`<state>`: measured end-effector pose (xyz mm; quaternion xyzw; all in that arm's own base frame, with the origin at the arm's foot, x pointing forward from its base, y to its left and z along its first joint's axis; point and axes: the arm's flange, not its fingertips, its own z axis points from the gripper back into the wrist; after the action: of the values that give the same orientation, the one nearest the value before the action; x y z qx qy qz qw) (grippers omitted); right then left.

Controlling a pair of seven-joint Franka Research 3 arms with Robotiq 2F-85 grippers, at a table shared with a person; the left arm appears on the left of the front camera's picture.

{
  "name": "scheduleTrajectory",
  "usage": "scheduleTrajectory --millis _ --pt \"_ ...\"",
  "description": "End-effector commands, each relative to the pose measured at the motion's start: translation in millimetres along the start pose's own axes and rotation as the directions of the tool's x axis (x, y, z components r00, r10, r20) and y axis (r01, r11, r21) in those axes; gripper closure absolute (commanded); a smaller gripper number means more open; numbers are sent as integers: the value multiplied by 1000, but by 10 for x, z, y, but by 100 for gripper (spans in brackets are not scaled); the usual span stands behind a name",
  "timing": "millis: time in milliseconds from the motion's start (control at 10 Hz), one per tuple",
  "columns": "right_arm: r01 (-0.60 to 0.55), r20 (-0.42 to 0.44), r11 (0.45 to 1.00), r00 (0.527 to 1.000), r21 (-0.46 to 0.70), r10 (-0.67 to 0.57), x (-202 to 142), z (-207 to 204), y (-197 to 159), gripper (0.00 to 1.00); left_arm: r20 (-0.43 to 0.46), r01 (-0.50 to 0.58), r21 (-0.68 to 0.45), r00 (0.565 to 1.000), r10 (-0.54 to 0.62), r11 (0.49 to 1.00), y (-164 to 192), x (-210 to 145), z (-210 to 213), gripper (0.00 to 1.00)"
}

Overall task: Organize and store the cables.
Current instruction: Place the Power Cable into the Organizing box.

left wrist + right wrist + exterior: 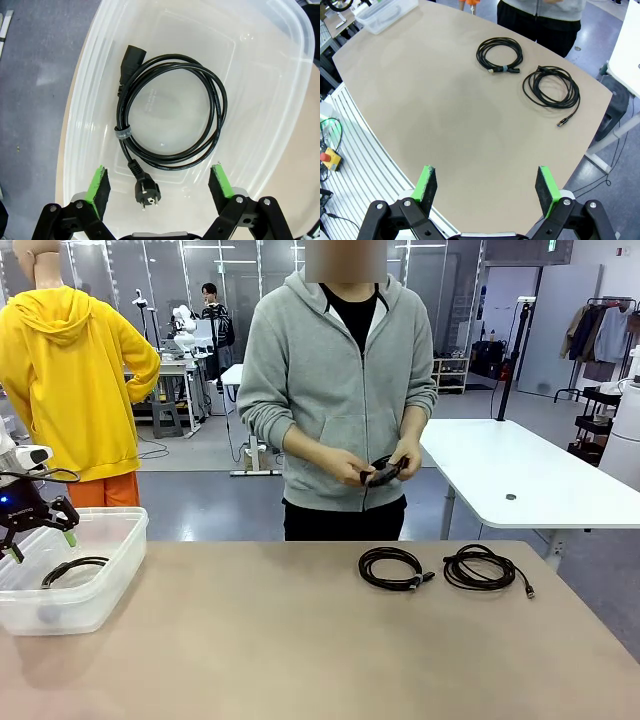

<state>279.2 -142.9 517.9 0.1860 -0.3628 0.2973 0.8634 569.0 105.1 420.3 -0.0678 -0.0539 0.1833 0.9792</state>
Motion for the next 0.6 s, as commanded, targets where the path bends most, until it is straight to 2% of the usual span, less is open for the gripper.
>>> scheduleTrajectory --millis 0,100,200,300,500 --pt "-15 6 1000 1000 9 15 -3 18 -7 0 1 1 0 1000 -1 1000 4 19 1 0" --pt "-15 6 1000 1000 9 15 -3 18 -7 0 0 0 0 1000 0 1000 0 0 0 0" --pt "-15 6 1000 1000 9 15 -3 18 -7 0 -7 64 -58 998 -64 996 -149 -19 220 0" --pt "-15 6 1000 1000 9 15 -3 18 -7 0 -61 139 -81 988 -144 987 -190 -71 457 0" --pt "-15 6 1000 1000 9 15 -3 18 -7 0 -78 238 -179 964 -254 955 -79 -173 1026 0"
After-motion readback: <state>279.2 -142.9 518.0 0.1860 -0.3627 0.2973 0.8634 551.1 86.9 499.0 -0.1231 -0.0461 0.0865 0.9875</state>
